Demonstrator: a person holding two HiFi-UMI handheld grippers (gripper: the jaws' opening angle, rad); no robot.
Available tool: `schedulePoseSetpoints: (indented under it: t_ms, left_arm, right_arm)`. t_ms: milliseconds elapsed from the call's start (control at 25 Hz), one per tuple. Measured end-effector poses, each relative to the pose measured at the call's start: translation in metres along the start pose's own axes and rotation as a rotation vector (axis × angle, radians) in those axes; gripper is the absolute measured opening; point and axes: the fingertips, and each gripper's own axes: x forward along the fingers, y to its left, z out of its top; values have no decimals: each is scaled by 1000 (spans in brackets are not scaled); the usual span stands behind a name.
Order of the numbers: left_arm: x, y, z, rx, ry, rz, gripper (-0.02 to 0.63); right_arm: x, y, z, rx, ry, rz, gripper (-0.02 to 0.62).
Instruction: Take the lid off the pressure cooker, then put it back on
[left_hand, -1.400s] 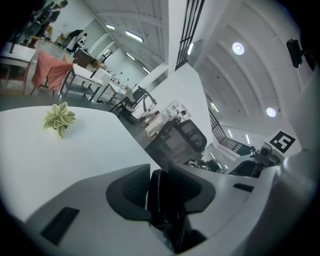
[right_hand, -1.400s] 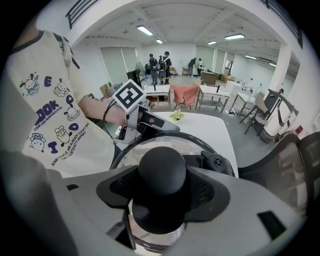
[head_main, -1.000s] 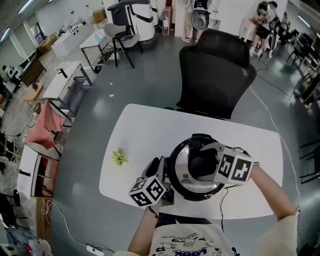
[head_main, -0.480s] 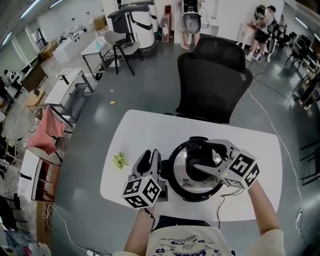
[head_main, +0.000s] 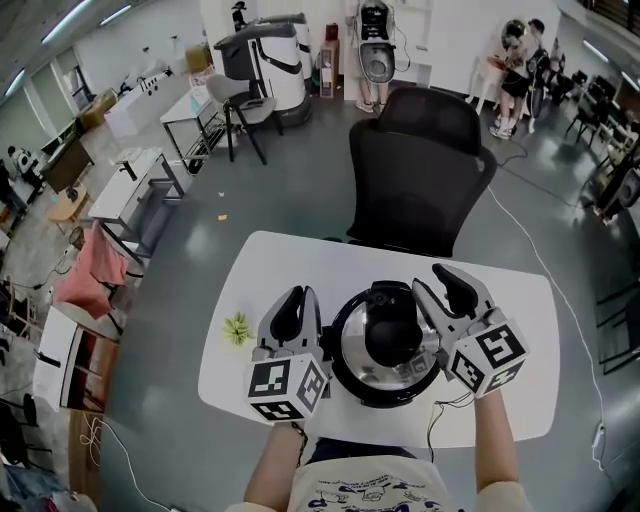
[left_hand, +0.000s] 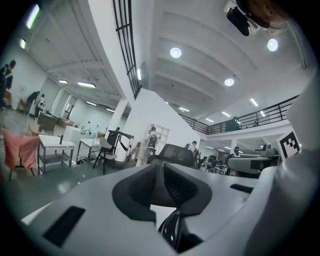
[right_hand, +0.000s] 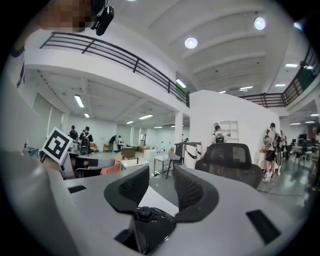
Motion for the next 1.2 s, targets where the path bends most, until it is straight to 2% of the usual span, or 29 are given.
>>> schedulePoseSetpoints:
  t_ms: [200, 280, 400, 880, 1200]
  left_arm:
    - [2, -19, 14, 67, -26, -12, 44]
    - [0, -23, 19, 85, -34, -18, 37]
    - [-3, -28, 26, 96, -45, -28, 26]
    - [-8, -40, 24, 150, -40, -39, 14]
    - [-12, -42, 20, 158, -36, -40, 14]
  right_arm:
    - [-19, -23, 7, 27, -82, -162, 90]
    - [-25, -25, 9, 16, -99, -209, 55]
    - [-33, -26, 13, 24, -116, -259, 35]
    - [-55, -36, 12, 135, -181, -373, 11]
    - [-61, -34, 2, 131, -157, -401, 10]
